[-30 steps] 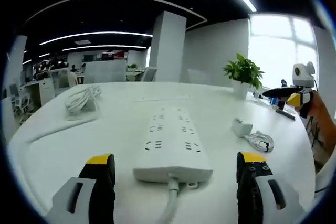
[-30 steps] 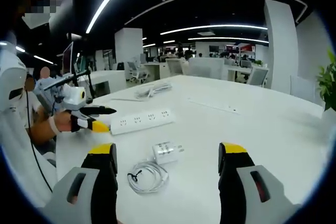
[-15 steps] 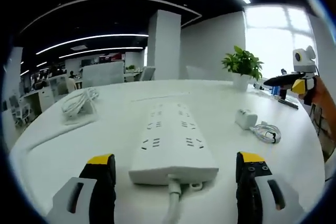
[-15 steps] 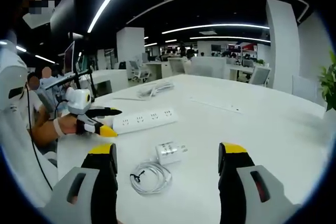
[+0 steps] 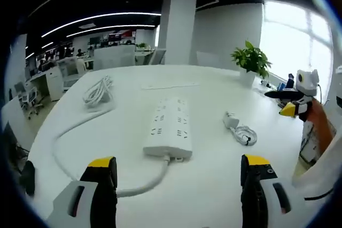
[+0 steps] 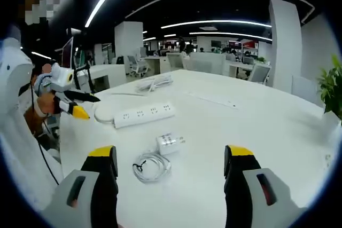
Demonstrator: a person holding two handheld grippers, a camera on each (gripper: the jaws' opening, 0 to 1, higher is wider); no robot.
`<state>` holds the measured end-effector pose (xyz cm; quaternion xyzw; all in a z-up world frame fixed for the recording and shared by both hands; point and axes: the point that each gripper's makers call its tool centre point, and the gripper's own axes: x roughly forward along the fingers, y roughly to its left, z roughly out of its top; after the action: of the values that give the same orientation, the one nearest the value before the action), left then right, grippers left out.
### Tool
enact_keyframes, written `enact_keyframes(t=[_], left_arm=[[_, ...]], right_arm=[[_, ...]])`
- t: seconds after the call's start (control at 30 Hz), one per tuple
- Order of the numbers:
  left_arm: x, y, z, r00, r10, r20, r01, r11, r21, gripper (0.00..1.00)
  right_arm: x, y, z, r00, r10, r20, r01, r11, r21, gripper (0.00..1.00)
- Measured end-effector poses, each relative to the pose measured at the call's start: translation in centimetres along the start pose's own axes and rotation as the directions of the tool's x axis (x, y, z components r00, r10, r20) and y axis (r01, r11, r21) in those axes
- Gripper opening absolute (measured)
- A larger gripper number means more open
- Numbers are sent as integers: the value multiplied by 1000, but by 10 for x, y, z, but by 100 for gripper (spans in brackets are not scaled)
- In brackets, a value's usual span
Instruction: Straighten the power strip on the desk, plug the charger into it
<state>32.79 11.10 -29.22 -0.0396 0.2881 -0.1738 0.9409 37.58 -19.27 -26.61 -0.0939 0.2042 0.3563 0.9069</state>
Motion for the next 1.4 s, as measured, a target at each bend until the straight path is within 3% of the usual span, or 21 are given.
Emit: enact_keyframes(t=[0.1,0.2,0.37,0.7,1.2,1.4], left_arm=[[-20,2,-3,999,39,-30,-39,999,18,96],[-24,0,-3,998,48,-40,-46,997,57,96],[-5,0,-5,999,26,-25,-24,998,53,96],[24,2,-7,1000,3,20,-4,999,37,96],[42,-2,-1,996,-40,79,37,999,40,96],[58,7,-3,995,-30,99,25,998,60,96]], right_arm=[[-10,-2,-14,997,-17,-70,16,1000,-11,82],[-9,-2,-17,997,-21,-78,20,1000,-15,82],[0,0,-16,998,-5,-60,5,1000,5,81],[4,-9,-10,999,-36,-14,36,998,42,80],[25,-4,6,999,-24,28,23,999,36,79],[30,-7,4,999,-42,11,41,998,47,78]])
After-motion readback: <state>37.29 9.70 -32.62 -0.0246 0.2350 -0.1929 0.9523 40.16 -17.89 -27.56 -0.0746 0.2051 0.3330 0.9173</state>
